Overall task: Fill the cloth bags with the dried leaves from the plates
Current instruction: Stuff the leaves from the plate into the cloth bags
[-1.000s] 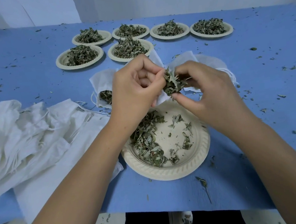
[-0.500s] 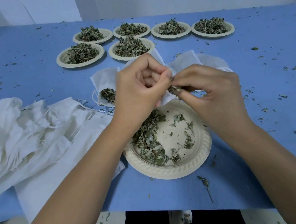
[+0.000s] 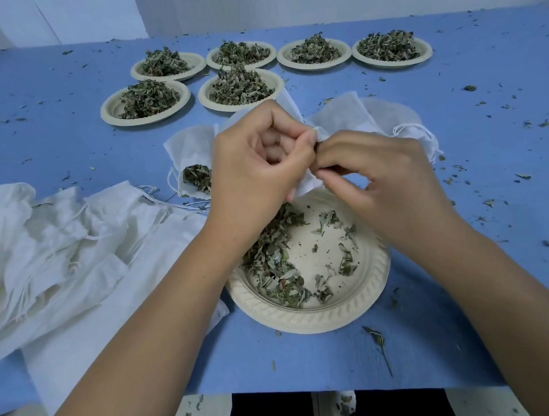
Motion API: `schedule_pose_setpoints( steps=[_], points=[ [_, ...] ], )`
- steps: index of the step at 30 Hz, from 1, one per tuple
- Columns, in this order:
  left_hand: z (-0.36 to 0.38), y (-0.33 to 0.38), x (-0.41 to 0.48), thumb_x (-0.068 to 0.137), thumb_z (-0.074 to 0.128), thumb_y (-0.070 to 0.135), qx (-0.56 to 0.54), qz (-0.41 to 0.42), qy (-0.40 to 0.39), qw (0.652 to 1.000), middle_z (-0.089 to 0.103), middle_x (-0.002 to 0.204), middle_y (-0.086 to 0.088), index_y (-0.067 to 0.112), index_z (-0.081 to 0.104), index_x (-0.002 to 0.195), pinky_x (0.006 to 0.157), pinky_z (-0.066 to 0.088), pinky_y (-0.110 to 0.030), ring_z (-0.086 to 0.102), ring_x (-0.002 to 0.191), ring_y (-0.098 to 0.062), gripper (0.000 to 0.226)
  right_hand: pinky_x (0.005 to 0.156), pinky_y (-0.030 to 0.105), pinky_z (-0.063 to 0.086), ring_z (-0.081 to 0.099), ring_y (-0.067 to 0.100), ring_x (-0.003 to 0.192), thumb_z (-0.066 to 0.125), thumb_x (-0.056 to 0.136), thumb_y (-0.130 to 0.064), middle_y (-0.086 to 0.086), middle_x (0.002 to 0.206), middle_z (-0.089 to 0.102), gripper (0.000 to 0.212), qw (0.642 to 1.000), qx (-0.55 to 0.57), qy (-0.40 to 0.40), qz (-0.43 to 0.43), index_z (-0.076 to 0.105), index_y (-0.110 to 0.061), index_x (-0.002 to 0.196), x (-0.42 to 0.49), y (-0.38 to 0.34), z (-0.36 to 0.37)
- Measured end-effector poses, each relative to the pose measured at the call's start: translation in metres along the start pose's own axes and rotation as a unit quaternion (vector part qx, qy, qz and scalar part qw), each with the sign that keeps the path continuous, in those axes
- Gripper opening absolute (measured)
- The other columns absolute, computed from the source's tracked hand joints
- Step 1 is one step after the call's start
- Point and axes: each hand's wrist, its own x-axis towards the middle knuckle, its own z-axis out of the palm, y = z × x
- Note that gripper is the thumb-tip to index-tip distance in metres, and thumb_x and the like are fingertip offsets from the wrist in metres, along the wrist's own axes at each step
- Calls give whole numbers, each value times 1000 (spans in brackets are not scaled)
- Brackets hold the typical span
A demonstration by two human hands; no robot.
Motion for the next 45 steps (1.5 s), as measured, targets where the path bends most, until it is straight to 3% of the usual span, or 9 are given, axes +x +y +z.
schedule_pose_setpoints(
  steps=[4,7,13,19,26,32,38,43,45],
  points=[
    [-1,1,2,91,63,2,-15,-10,20,1000,60,53,5,12,57,77,41,38,-17,47,35,-5,19,64,42,45,56,29,70,48,82,10,6,92,61,20,999,-8,-31,9,62,-2,92,0,0,-3],
    [-3,1,3,91,63,1,-22,-10,22,999,60,54,6,11,56,76,40,38,-16,47,35,-5,19,80,30,42,58,24,79,47,82,-6,3,95,64,19,997,-68,7,-22,64,-4,91,2,-4,-7],
    [-3,4,2,90,62,-2,-42,-7,-35,998,61,56,9,10,57,77,38,37,-14,45,34,-2,19,102,32,31,51,12,78,41,84,-25,-10,85,49,30,984,-103,-144,-15,63,-6,92,-1,-6,1],
    [-3,1,4,90,63,0,-32,-23,-1,999,57,51,5,12,57,76,38,36,-15,44,33,-6,19,89,34,40,65,19,70,46,86,-9,3,80,71,27,987,-102,77,-97,71,-3,78,0,-6,-11],
    [-3,4,0,89,64,-2,-43,-1,-60,997,61,55,4,11,58,77,38,37,-14,46,34,-1,19,114,35,13,61,19,101,38,86,-35,3,98,68,42,970,-129,-207,-7,67,-9,100,2,-9,5],
    [-8,2,8,91,64,4,-35,-20,56,998,56,50,5,8,57,78,36,36,-15,45,33,-5,15,88,33,40,64,16,81,58,87,-12,1,86,69,16,999,37,27,-22,69,-6,78,3,-7,-13],
    [-10,0,9,92,62,1,-41,-33,93,994,52,46,10,6,56,78,36,34,-16,43,32,-4,15,61,25,49,62,12,63,63,90,-26,-2,74,71,25,821,313,-438,190,73,-6,79,-4,-19,-6],
    [-9,1,10,91,62,2,-38,-34,90,995,51,46,11,6,55,78,37,34,-15,43,32,-5,16,58,21,45,57,11,61,74,81,-14,0,78,69,2,894,224,-322,216,73,-13,80,-3,-9,3],
    [-9,1,10,92,62,2,-38,-34,88,995,51,46,11,7,55,77,37,34,-15,43,32,-5,17,68,24,47,56,14,78,80,75,-14,-1,96,63,20,901,212,-340,167,72,-18,93,-3,-10,2]
  ],
)
